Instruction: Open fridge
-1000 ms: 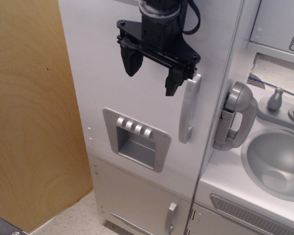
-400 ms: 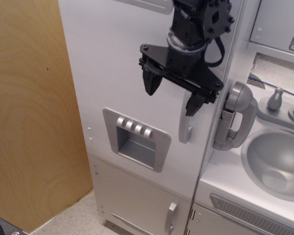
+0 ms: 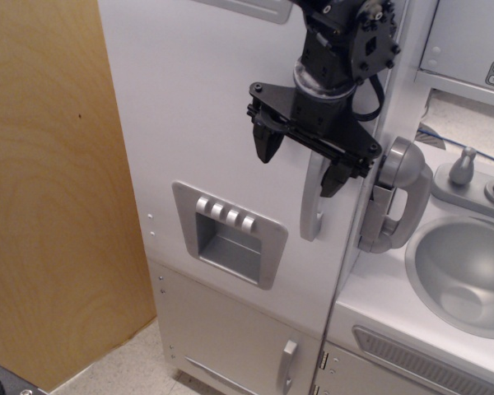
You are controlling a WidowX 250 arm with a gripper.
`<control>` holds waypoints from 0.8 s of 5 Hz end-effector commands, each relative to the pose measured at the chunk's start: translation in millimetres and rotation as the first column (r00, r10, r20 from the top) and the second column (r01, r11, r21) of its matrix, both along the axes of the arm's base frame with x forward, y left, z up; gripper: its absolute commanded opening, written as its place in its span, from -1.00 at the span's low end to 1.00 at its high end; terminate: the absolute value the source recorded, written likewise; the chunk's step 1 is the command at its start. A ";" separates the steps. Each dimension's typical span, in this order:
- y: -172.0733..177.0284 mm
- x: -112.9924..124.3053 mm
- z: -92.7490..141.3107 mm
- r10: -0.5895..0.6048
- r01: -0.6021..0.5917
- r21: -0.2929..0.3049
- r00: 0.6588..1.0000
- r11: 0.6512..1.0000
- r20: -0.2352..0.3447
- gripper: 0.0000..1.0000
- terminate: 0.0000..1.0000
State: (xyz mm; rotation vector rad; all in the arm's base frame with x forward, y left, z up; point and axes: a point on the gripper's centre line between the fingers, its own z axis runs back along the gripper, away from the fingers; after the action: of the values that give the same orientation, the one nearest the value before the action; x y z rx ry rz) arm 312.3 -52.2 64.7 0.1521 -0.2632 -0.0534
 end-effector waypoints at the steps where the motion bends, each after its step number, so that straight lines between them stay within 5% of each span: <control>1: -1.0 6.0 13.6 -0.044 0.048 -0.067 0.998 0.997 0.051 -1.00 -1.00; 4: 4.3 -29.4 16.8 -0.135 0.138 -0.069 0.989 0.988 0.054 -1.00 -1.00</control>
State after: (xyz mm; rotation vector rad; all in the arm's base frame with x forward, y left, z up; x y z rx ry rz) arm 272.8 -48.7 63.7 0.0676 -0.2480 -0.1777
